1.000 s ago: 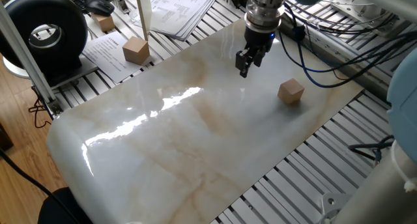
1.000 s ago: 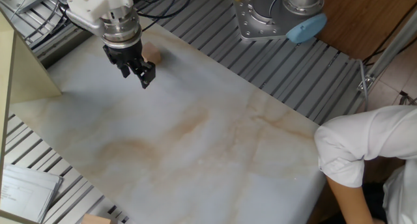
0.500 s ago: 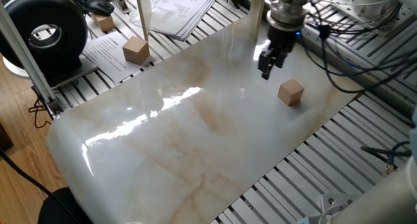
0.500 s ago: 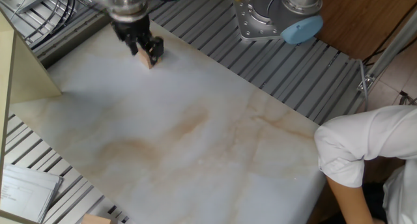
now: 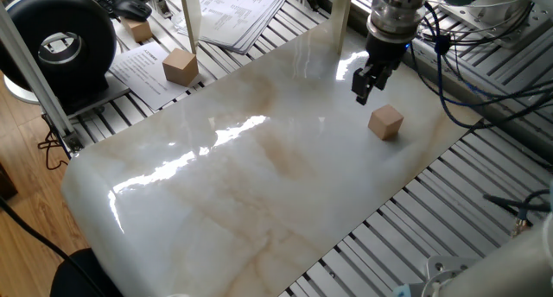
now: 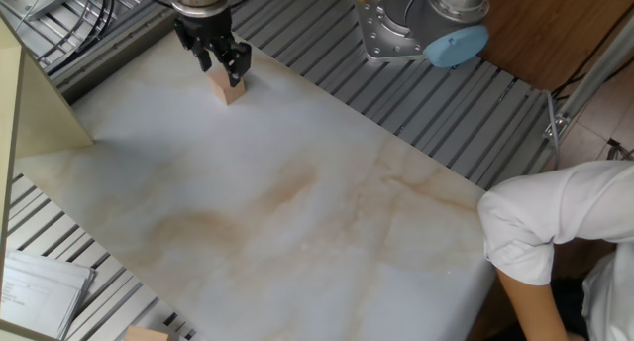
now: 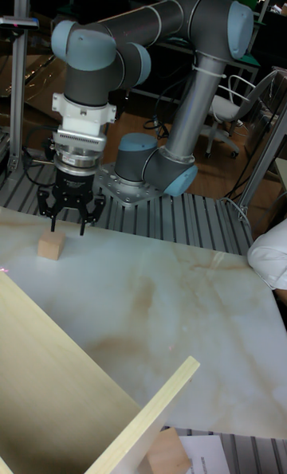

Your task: Put the object on the shelf

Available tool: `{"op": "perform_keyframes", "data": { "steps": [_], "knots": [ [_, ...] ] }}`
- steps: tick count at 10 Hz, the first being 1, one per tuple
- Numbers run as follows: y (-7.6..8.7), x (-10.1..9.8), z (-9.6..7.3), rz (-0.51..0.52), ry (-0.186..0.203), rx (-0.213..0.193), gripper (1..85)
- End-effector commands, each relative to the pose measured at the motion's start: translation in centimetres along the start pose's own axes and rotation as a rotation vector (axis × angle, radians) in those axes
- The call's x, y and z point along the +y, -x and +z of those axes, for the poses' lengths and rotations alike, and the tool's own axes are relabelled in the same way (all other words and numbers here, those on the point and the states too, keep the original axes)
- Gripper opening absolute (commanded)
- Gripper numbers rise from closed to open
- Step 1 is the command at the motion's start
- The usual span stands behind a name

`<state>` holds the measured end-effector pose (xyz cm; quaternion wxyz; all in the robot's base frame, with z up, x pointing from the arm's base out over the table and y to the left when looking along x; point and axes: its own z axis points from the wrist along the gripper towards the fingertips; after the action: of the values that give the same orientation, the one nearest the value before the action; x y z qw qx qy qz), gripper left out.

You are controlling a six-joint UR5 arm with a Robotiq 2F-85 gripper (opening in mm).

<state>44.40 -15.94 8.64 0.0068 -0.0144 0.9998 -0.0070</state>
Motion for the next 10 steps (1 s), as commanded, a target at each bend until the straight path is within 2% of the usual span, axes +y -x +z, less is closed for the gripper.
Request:
{"op": "perform_keyframes", "data": {
  "steps": [1, 2, 3, 4, 6, 8, 10],
  "knots": [
    [-1.0, -3.7, 1.7, 0.087, -0.033, 0.001, 60.7],
    [-0.9, -2.3, 1.7, 0.083, 0.019, -0.003, 62.0],
    [-0.9, -1.7, 1.7, 0.107, 0.044, -0.002, 67.7],
    [-0.9, -1.5, 1.6, 0.125, 0.053, -0.002, 69.3],
    [-0.8, -1.3, 2.4, 0.151, 0.033, -0.002, 73.0],
    [-1.6, -1.4, 2.8, 0.160, 0.037, 0.015, 72.3],
    [-2.2, -1.8, 4.4, 0.157, 0.014, 0.009, 71.7]
  ]
}}
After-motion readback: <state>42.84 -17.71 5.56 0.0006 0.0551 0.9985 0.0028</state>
